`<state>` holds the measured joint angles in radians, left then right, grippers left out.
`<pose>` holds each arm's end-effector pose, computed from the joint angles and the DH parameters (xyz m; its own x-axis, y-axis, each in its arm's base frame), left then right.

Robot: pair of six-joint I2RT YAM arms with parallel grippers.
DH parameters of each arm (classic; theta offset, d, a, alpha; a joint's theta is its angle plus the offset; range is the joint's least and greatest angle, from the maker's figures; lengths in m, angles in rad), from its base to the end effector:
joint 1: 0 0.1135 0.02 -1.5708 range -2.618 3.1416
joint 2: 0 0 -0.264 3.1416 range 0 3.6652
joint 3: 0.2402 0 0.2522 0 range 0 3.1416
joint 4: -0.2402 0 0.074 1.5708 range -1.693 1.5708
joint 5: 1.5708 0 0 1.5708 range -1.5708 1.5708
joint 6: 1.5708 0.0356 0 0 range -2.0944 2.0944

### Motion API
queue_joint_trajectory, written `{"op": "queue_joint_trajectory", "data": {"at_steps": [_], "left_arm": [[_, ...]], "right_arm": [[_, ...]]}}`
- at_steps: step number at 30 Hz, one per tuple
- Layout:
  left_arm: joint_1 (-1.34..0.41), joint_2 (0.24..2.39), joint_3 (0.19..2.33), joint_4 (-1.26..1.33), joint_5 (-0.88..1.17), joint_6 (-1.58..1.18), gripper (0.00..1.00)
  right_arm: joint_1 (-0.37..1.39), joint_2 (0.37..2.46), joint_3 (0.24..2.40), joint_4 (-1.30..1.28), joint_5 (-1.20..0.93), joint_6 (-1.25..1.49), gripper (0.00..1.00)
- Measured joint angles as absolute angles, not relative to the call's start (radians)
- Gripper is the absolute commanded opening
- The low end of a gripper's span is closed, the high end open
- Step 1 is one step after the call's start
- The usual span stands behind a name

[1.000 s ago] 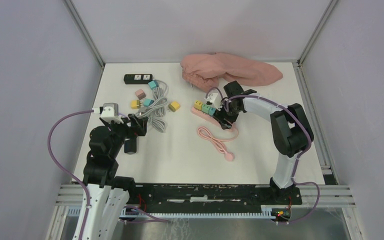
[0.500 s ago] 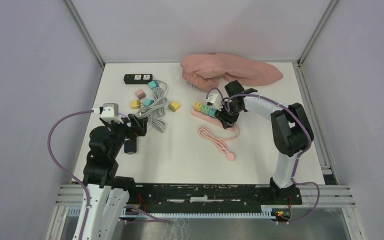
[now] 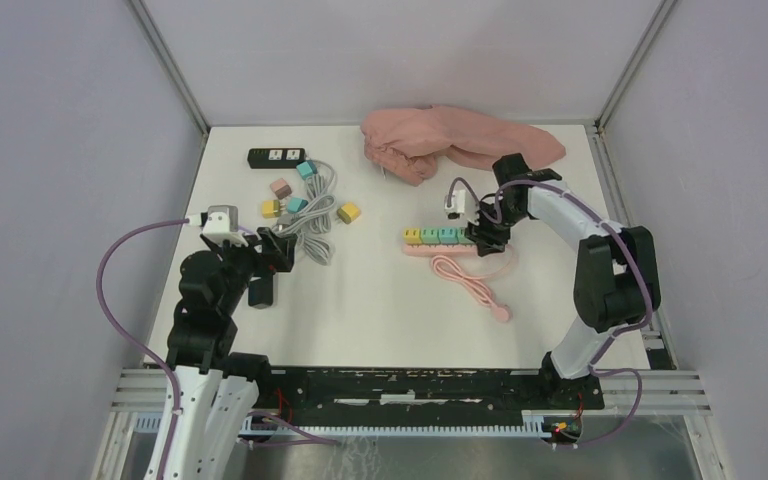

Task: Pull the plug off the socket
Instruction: Move the socket to the center of the board.

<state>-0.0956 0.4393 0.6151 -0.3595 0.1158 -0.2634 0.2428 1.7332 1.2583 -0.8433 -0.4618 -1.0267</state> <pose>0.1183 -0.0155 0.3077 -0.2297 -0.2378 -0.9438 0.1534 0.9487 -0.2764 0.3208 0.0958 0.2129 -0.2099 -0.8411 -0.4985 -0.9715 0.2368 0.0095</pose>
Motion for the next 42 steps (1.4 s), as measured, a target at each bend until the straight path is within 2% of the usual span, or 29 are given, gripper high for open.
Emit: {"op": "queue_joint_trajectory", "data": {"at_steps": [5, 11, 18, 22, 24, 31, 37, 42], "left_arm": [[-0.096, 0.447, 0.615, -0.358, 0.125, -0.263, 1.00], [-0.095, 0.453, 0.615, -0.354, 0.170, -0.263, 0.98], [-0.093, 0.451, 0.599, -0.303, 0.296, -0.263, 0.97], [-0.093, 0.452, 0.581, -0.264, 0.384, -0.267, 0.96], [-0.093, 0.454, 0.574, -0.234, 0.430, -0.283, 0.94], [-0.107, 0.452, 0.511, -0.060, 0.583, -0.503, 0.92], [-0.171, 0.402, 0.471, 0.111, 0.604, -0.654, 0.91], [-0.350, 0.443, 0.413, 0.207, 0.537, -0.702, 0.91]], "right_arm": [[0.235, 1.701, 1.240, -0.983, -0.486, -1.292, 0.10], [0.235, 1.701, 1.212, -1.154, -0.529, -1.631, 0.06], [0.261, 1.701, 1.163, -1.277, -0.583, -1.922, 0.10], [0.311, 1.701, 1.144, -1.276, -0.591, -1.962, 0.21], [0.339, 1.701, 1.134, -1.269, -0.590, -1.962, 0.23], [0.373, 1.701, 1.119, -1.252, -0.583, -1.937, 0.39], [0.388, 1.701, 1.106, -1.242, -0.577, -1.905, 0.63], [0.405, 1.701, 1.106, -1.245, -0.577, -1.884, 0.74]]}}
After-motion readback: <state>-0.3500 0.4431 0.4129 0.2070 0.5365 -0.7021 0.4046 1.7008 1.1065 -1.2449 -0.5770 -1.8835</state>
